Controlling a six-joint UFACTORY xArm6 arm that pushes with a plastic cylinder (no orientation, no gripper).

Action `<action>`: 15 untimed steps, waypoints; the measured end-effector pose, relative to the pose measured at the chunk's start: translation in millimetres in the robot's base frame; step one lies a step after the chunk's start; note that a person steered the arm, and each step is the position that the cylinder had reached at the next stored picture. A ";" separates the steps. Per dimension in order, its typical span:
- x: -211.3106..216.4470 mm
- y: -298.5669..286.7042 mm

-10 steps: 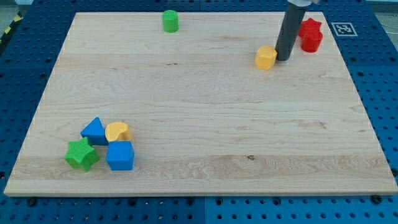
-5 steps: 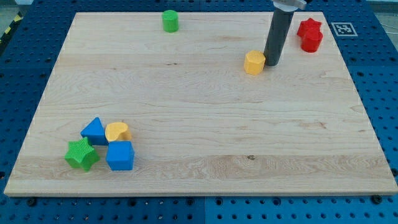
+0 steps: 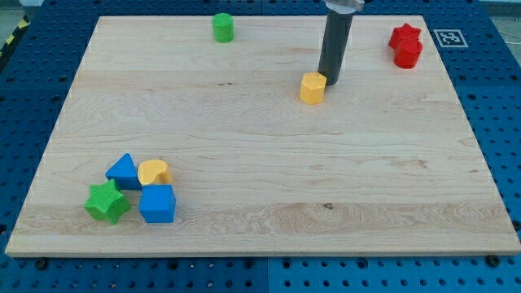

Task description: Place the yellow hexagon to the right of the blue cube

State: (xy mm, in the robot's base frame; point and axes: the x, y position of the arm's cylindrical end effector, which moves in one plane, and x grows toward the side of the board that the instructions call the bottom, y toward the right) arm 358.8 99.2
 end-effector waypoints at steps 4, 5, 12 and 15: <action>36.1 -51.2; 53.6 -63.0; 91.1 -73.8; 82.5 -120.2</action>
State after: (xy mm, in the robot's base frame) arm 441.2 -21.0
